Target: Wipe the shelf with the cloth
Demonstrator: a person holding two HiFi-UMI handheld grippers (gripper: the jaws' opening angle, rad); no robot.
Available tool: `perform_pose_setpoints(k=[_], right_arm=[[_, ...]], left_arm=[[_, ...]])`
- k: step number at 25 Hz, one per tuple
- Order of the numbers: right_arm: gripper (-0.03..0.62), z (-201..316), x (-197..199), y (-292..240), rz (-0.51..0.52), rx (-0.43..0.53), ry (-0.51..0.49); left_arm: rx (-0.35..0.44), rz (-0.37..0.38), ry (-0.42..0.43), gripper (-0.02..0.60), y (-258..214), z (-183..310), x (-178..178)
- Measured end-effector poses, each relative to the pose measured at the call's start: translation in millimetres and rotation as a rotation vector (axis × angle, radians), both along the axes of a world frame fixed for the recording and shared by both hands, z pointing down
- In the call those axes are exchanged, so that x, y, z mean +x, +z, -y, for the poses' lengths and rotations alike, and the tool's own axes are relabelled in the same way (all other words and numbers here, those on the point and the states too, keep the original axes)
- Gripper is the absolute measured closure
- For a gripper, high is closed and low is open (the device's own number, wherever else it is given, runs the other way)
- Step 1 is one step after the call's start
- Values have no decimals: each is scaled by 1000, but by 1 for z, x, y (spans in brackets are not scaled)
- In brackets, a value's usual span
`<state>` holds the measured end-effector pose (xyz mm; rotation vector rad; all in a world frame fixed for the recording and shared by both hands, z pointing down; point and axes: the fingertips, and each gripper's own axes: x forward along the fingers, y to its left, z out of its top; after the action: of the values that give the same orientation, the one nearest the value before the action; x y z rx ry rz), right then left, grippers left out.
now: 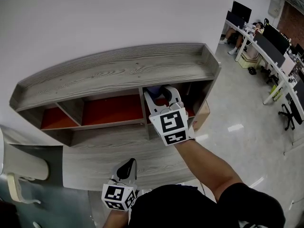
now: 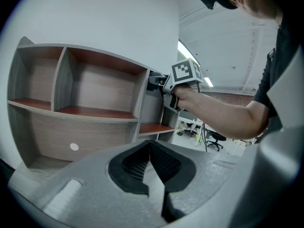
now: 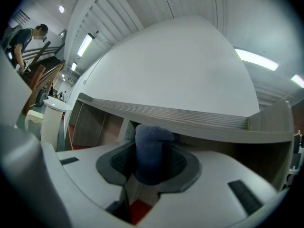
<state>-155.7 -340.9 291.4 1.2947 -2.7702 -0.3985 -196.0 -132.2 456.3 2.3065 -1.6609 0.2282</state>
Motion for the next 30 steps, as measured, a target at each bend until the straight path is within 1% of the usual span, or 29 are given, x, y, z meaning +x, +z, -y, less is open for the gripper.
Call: perform_pose_setpoints(k=[10,16,19,24,30], right_arm=[[461,1,0,2,-15,-5,-2],[457,-5,19,10,19,-41,29],[457,-21,31,17,58,-75,30],[457,-65,43,39,140,-150,0],[457,-110,59,82,163,-251,33]], left_arm=[[9,-6,26,571,-1,4,-2],[19,-11,63,571,-4,7,-3],[28,-11,90,571,-5,7,-4],[44,-10,135,571,-9,4,-10],[59,-18,202,571,-13,-4,-12]])
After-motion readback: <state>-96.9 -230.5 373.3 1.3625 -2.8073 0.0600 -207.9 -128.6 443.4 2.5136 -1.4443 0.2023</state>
